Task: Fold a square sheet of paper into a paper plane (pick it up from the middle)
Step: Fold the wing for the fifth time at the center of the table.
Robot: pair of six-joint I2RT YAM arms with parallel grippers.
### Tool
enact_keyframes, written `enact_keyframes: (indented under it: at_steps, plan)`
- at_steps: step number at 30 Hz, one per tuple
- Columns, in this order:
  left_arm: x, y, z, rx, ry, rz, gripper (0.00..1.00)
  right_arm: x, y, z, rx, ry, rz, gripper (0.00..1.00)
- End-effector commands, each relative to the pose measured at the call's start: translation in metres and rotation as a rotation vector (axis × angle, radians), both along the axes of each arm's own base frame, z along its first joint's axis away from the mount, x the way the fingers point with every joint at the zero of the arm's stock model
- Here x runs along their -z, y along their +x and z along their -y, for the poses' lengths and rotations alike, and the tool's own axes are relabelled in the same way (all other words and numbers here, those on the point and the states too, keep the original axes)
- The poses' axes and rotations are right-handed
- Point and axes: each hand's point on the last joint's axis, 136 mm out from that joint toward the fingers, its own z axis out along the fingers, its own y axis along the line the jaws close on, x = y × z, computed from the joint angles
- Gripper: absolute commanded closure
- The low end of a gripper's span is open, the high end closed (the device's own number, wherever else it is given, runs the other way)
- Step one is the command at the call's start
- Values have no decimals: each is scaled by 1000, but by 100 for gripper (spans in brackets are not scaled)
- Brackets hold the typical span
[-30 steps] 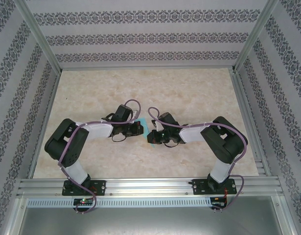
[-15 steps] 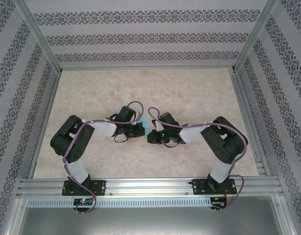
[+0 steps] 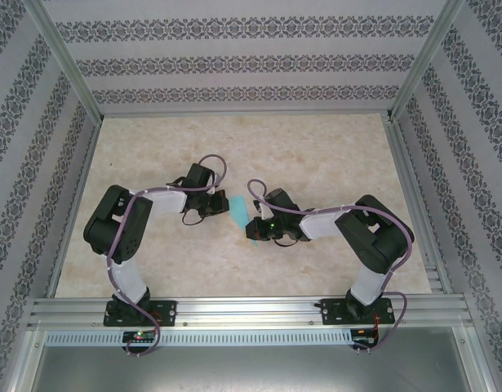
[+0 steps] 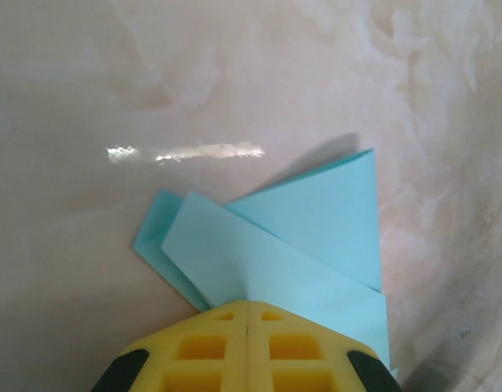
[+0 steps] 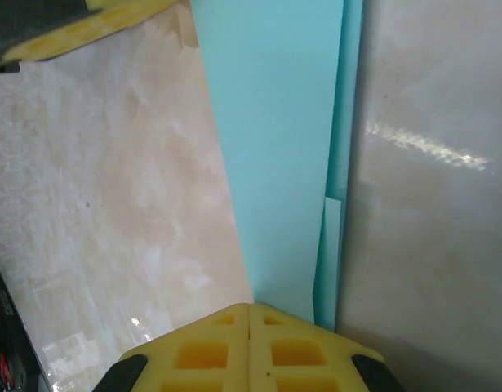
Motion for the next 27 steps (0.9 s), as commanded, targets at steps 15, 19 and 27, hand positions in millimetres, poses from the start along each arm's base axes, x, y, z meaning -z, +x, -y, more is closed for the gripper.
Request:
enact_keyframes:
  at_steps: [15,19,27]
  plan:
    - [-3,51,-66,-95,122,56,99,83,-82,93,40,-432,-302,94]
    - [-33,43,-48,-67,20,103,98,67,-69,77,40,-369,-258,94]
    - [-58,8,1,36,-123,147,98,55,-57,62,33,-328,-234,94]
